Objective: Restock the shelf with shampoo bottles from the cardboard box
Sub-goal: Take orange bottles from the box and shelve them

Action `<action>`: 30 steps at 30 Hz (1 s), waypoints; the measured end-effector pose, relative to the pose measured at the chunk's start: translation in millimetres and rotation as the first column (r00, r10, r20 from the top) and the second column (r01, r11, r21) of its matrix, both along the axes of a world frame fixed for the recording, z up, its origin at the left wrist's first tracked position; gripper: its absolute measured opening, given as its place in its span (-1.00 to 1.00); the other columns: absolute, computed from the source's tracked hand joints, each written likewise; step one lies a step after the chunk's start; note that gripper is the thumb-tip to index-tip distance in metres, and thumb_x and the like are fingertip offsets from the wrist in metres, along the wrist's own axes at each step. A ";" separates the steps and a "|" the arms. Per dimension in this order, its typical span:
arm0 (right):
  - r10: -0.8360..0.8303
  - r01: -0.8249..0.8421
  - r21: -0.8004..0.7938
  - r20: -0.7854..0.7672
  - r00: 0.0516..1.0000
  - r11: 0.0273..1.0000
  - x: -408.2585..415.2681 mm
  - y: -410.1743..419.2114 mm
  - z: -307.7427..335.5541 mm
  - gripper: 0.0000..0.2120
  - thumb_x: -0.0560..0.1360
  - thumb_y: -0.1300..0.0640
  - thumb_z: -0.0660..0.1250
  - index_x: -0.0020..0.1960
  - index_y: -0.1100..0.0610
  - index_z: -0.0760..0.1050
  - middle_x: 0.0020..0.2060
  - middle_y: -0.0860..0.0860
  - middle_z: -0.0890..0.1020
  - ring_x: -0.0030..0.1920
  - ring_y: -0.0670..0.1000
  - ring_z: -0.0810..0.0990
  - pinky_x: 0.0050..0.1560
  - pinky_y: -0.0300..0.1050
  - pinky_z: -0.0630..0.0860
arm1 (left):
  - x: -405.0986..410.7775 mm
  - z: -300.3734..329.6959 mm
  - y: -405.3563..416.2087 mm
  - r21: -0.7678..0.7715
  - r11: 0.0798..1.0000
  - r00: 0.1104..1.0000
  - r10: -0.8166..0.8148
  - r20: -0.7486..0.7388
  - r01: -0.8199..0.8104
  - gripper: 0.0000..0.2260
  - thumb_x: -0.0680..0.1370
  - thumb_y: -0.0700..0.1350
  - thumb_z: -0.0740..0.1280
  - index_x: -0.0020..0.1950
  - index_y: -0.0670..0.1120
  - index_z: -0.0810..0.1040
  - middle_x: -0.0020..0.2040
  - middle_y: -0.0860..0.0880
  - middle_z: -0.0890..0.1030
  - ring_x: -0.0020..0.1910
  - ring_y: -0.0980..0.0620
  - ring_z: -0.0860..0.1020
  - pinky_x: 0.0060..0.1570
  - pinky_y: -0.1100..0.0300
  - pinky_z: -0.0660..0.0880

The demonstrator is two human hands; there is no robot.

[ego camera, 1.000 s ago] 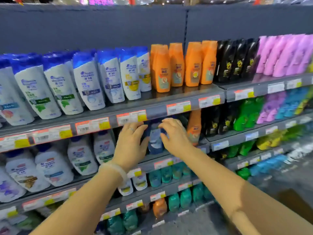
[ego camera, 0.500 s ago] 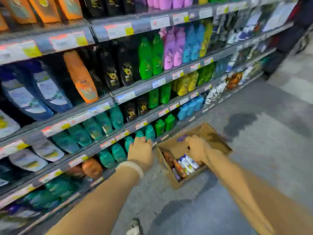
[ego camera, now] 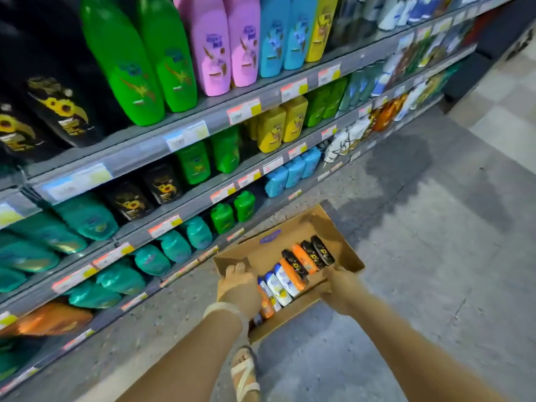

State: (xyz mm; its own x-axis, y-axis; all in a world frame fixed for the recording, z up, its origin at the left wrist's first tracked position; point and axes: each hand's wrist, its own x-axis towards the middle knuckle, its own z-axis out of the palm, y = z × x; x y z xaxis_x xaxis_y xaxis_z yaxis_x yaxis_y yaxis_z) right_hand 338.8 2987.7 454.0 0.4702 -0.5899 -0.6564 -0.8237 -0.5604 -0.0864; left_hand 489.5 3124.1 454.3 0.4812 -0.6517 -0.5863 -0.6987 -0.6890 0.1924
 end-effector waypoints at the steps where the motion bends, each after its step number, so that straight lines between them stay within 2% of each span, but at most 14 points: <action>1: 0.004 -0.004 0.011 -0.001 1.000 1.000 2.4 -16.5 -10.3 -0.64 0.50 0.10 0.21 0.27 0.17 0.35 0.23 0.17 0.45 0.23 0.17 0.44 0.17 -0.08 0.43 | -1.1 -9.2 -16.8 0.007 1.000 1.000 0.012 0.002 -0.012 -0.68 0.54 -0.11 0.22 0.29 -0.05 0.41 0.37 -0.08 0.34 0.35 -0.10 0.28 0.28 0.06 0.31; 5: -0.024 0.026 0.098 -0.031 0.999 0.995 7.2 -72.1 -58.3 -0.69 0.48 0.14 0.21 0.22 0.14 0.35 0.23 0.18 0.44 0.21 0.21 0.45 0.18 -0.01 0.46 | -6.2 -46.2 -65.0 0.037 0.995 0.995 0.094 -0.029 -0.093 -0.68 0.55 -0.03 0.19 0.30 0.01 0.40 0.37 -0.06 0.34 0.33 -0.07 0.32 0.30 0.07 0.32; 7: -0.003 0.011 0.158 -0.053 0.999 0.987 10.6 -101.3 -82.9 -0.75 0.49 0.18 0.22 0.16 0.13 0.39 0.22 0.20 0.46 0.21 0.23 0.47 0.20 0.06 0.47 | -9.6 -67.9 -85.7 0.066 0.984 0.985 0.166 -0.041 -0.163 -0.66 0.56 -0.01 0.19 0.33 0.02 0.38 0.44 -0.06 0.27 0.35 -0.07 0.31 0.35 0.05 0.31; 10: 0.036 -0.016 0.237 -0.079 0.996 0.971 20.8 -152.0 -125.4 -0.65 0.49 0.11 0.24 0.26 0.15 0.38 0.18 0.15 0.54 0.19 0.17 0.52 0.16 -0.05 0.46 | -11.5 -103.7 -122.6 0.135 0.946 0.948 0.308 -0.083 -0.296 -0.62 0.57 -0.05 0.20 0.39 0.01 0.32 0.44 -0.02 0.26 0.38 -0.05 0.28 0.38 0.01 0.29; 13: 0.125 -0.104 0.240 -0.076 0.989 0.965 27.4 -202.3 -168.8 -0.69 0.47 0.09 0.25 0.19 0.13 0.42 0.13 0.10 0.58 0.14 0.12 0.55 0.11 -0.07 0.46 | -15.6 -146.9 -156.7 0.185 0.886 0.883 0.451 -0.131 -0.425 -0.61 0.55 -0.04 0.25 0.37 -0.01 0.34 0.36 -0.03 0.35 0.31 -0.05 0.35 0.32 0.05 0.36; 17: 0.215 -0.184 0.238 -0.113 0.970 0.954 33.3 -257.8 -253.0 -0.66 0.50 0.08 0.26 0.25 0.15 0.36 0.15 0.12 0.56 0.14 0.14 0.55 0.05 -0.09 0.46 | -30.8 -229.0 -200.7 0.265 0.817 0.801 0.566 -0.197 -0.512 -0.62 0.53 -0.01 0.26 0.32 -0.09 0.38 0.30 -0.12 0.43 0.28 -0.10 0.42 0.26 0.09 0.38; 20: 0.230 -0.200 0.243 -0.103 0.968 0.949 38.0 -278.8 -327.3 -0.67 0.50 0.11 0.26 0.24 0.17 0.38 0.17 0.16 0.53 0.14 0.17 0.53 0.02 -0.10 0.47 | -47.6 -303.4 -232.2 0.313 0.791 0.775 0.597 -0.206 -0.526 -0.61 0.53 -0.01 0.26 0.32 -0.08 0.35 0.31 -0.10 0.40 0.31 -0.08 0.39 0.29 0.09 0.37; 23: 0.235 -0.195 0.279 -0.119 0.965 0.940 43.2 -280.0 -407.7 -0.59 0.52 0.08 0.26 0.33 0.15 0.32 0.25 0.12 0.48 0.22 0.14 0.49 0.12 -0.08 0.47 | -58.1 -385.8 -258.2 0.352 0.759 0.743 0.634 -0.213 -0.547 -0.57 0.54 0.00 0.23 0.38 -0.08 0.27 0.33 -0.09 0.34 0.33 -0.10 0.33 0.29 0.07 0.35; 26: 0.192 -0.161 0.315 -0.070 0.979 0.935 46.0 -271.6 -481.5 -0.49 0.48 0.11 0.33 0.37 0.17 0.27 0.28 0.10 0.45 0.27 0.10 0.46 0.18 -0.09 0.43 | -61.8 -462.2 -273.8 0.356 0.666 0.628 0.742 -0.234 -0.655 -0.55 0.54 -0.02 0.26 0.38 -0.12 0.26 0.32 -0.11 0.34 0.32 -0.12 0.33 0.28 0.04 0.34; 30: 0.110 -0.098 0.248 -0.038 0.993 0.964 39.9 -258.7 -556.5 -0.40 0.43 0.04 0.40 0.36 0.18 0.24 0.23 0.15 0.45 0.24 0.15 0.45 0.19 0.00 0.45 | -69.7 -540.7 -276.4 0.344 0.483 0.442 0.876 -0.194 -0.806 -0.40 0.48 0.03 0.33 0.41 -0.18 0.19 0.32 -0.17 0.35 0.31 -0.16 0.35 0.29 0.03 0.31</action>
